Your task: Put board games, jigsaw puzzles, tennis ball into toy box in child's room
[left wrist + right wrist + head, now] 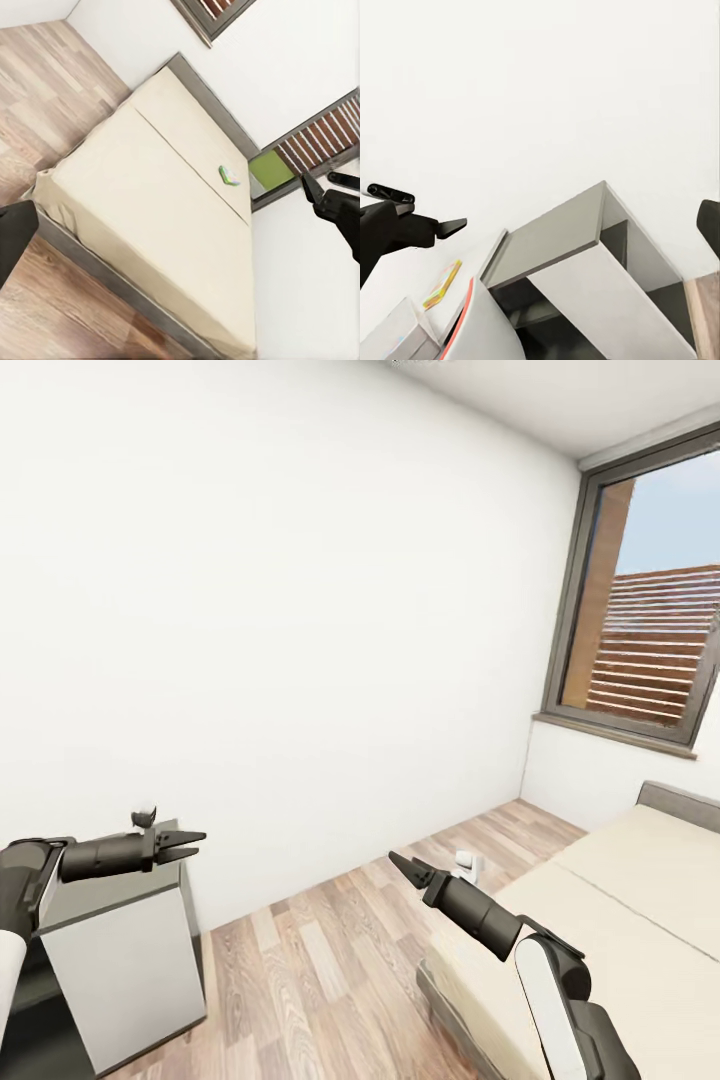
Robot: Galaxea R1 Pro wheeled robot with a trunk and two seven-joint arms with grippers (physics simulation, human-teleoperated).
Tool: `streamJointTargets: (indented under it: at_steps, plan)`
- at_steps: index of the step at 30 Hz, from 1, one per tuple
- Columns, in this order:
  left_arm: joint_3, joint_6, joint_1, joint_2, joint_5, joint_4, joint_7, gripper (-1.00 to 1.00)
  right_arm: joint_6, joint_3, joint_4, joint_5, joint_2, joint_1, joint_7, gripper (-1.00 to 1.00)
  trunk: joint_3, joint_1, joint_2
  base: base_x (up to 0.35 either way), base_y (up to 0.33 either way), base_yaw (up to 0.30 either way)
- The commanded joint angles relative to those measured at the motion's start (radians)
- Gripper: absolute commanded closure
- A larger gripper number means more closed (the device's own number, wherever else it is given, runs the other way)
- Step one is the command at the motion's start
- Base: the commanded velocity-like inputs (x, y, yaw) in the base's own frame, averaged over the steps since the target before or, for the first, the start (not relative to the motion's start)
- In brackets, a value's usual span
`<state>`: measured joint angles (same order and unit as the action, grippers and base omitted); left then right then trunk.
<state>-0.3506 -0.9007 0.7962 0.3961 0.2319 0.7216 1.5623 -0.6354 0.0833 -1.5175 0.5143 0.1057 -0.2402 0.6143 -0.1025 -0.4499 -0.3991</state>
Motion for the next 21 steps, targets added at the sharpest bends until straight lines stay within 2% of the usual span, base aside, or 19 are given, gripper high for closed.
streamJointTargets:
  at_steps: [1,8,21]
  plan:
    - [-0.003,-0.010,0.000,0.000,0.010,0.001,0.008,-1.00,-0.007,0.002,0.000,0.004,0.001,-0.001,0.002,-1.00,0.001,0.000,-0.001,-0.148,0.000,-0.275]
    - [-0.004,-0.010,0.000,0.000,0.010,0.001,0.008,-1.00,-0.007,0.003,0.000,0.004,0.001,-0.001,0.002,-1.00,0.001,0.000,-0.001,-0.104,0.000,-0.275]
    - [-0.003,-0.010,0.000,0.000,0.010,0.001,0.008,-1.00,-0.007,0.003,0.000,0.004,0.001,-0.001,0.002,-1.00,0.003,0.000,-0.001,-0.006,0.000,-0.275]
